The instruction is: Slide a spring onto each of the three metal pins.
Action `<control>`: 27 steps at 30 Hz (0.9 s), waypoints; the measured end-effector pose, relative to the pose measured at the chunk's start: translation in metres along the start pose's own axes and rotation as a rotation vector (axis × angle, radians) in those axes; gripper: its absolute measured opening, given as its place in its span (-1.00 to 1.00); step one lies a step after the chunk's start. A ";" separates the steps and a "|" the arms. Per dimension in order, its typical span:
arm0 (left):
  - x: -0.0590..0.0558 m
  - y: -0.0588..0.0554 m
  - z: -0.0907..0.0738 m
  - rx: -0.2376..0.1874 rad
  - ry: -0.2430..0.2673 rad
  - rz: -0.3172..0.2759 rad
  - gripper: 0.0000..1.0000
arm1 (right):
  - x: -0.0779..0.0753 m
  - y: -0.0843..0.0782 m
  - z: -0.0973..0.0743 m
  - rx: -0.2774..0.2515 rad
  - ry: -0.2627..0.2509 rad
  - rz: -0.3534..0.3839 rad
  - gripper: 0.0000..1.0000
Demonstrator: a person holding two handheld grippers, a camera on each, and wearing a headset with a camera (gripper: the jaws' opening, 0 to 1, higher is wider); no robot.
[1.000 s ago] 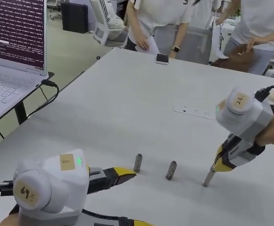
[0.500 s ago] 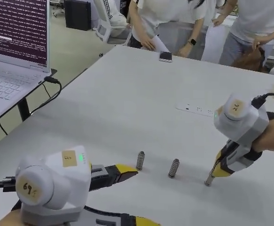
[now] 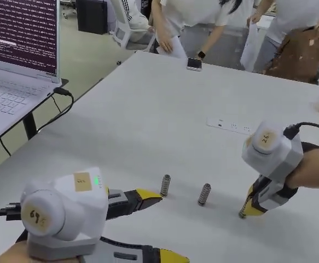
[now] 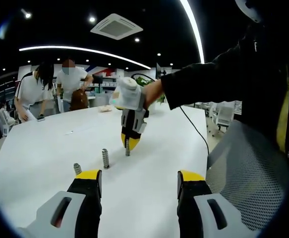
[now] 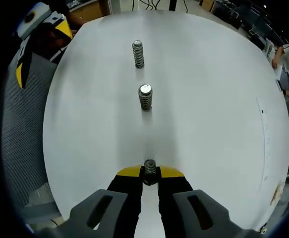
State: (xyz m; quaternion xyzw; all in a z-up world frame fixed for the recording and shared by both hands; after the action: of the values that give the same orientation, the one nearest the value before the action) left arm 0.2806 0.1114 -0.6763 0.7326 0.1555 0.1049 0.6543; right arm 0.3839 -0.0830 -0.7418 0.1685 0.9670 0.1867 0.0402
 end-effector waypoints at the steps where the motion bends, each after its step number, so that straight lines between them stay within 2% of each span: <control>1: 0.000 0.000 0.000 0.000 0.000 0.001 0.15 | 0.000 0.000 0.000 0.000 0.000 0.000 -0.82; 18: 0.001 0.000 -0.001 -0.001 0.004 -0.002 0.14 | 0.004 -0.004 0.005 -0.004 0.001 0.005 -0.81; 24: 0.001 0.000 -0.001 -0.004 0.003 -0.003 0.14 | 0.007 -0.004 0.005 -0.021 -0.002 0.009 -0.72; 27: 0.002 0.000 -0.001 -0.004 0.005 -0.004 0.14 | 0.006 -0.006 0.002 -0.034 -0.019 0.012 -0.60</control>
State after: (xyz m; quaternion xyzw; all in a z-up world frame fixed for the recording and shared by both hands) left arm 0.2817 0.1128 -0.6767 0.7309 0.1583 0.1056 0.6555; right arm 0.3765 -0.0856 -0.7466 0.1753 0.9623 0.2018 0.0509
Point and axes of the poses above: the centre of the closed fingertips' face, and the gripper's own axes: z roughly forward along the fingers, x roughly to its left, y roughly out of its top, the point moved 4 cm from there along -z, roughly backward along the fingers, and after that the axes turned 9 degrees about -x, right-handed, at the moved point
